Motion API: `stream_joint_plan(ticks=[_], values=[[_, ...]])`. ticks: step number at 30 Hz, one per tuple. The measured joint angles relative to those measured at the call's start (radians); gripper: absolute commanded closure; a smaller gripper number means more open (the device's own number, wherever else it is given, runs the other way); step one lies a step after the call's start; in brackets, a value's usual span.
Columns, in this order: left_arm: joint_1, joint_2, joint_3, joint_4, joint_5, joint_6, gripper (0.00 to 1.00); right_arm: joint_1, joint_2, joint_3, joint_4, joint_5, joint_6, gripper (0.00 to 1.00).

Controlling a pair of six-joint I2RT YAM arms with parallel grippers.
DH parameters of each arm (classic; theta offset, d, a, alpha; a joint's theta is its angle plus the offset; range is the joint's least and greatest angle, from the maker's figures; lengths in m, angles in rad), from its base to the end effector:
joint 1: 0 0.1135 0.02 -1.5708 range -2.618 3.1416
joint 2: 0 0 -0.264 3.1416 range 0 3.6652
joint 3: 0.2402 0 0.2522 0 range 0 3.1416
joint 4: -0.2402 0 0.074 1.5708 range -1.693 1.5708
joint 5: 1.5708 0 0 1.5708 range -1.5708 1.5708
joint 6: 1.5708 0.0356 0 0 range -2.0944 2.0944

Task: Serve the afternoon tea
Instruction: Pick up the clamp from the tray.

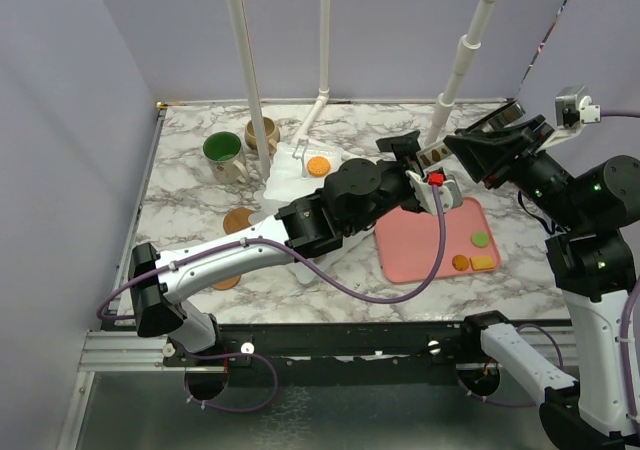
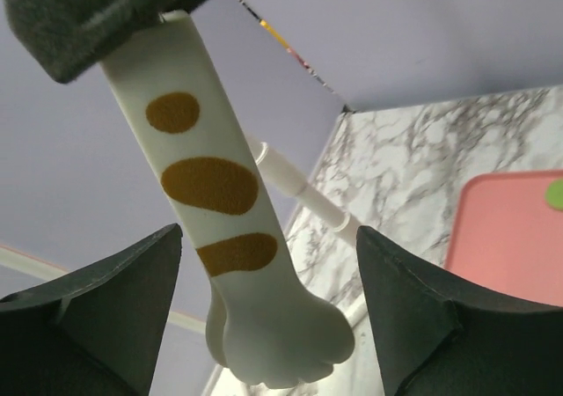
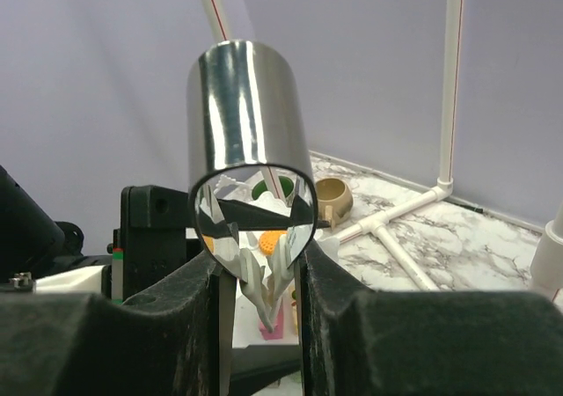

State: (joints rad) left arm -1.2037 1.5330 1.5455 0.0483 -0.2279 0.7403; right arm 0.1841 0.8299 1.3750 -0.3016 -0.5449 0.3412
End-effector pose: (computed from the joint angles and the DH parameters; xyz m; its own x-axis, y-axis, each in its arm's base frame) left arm 0.1377 -0.3356 0.4470 0.5748 0.3359 -0.7462 0.5968 0.4518 0.6631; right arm 0.1161 0.0404 0.5118 0.0055 0.2921 -0.9564 -0.6929 0.6907 0.2070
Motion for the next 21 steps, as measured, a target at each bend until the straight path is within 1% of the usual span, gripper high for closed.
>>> stream_joint_plan(ticks=[1, 3, 4, 5, 6, 8, 12, 16, 18, 21], values=[[0.001, 0.000, -0.010, 0.008, -0.013, 0.013, 0.39, 0.000, 0.000, 0.000, -0.001, 0.000, 0.000, 0.85], [0.002, -0.003, -0.031, 0.022, -0.026, 0.040, 0.61, 0.000, 0.000, 0.000, -0.011, -0.001, 0.002, 0.83], [0.002, -0.006, -0.043, 0.029, -0.027, 0.051, 0.70, 0.000, 0.002, 0.000, -0.016, -0.002, 0.003, 0.82], [0.002, -0.010, -0.058, 0.035, -0.027, 0.060, 0.77, 0.000, 0.005, 0.003, -0.022, -0.005, 0.006, 0.81], [0.002, -0.012, -0.069, 0.048, -0.032, 0.058, 0.81, 0.000, 0.008, 0.005, -0.034, -0.011, 0.007, 0.80], [0.004, -0.016, -0.078, 0.056, -0.034, 0.072, 0.83, -0.001, 0.017, 0.013, -0.040, -0.028, 0.010, 0.76], [0.005, -0.021, -0.080, 0.058, -0.037, 0.073, 0.83, -0.003, 0.037, 0.027, -0.040, -0.060, 0.010, 0.62], [0.005, -0.023, -0.081, 0.055, -0.041, 0.079, 0.83, -0.008, 0.046, 0.029, -0.042, -0.100, 0.009, 0.50], [0.003, -0.024, -0.081, 0.060, -0.039, 0.082, 0.83, -0.007, 0.055, 0.029, -0.059, -0.132, 0.010, 0.46], [-0.001, -0.027, -0.081, 0.064, -0.034, 0.082, 0.83, -0.006, 0.073, 0.026, -0.081, -0.172, 0.010, 0.45]])
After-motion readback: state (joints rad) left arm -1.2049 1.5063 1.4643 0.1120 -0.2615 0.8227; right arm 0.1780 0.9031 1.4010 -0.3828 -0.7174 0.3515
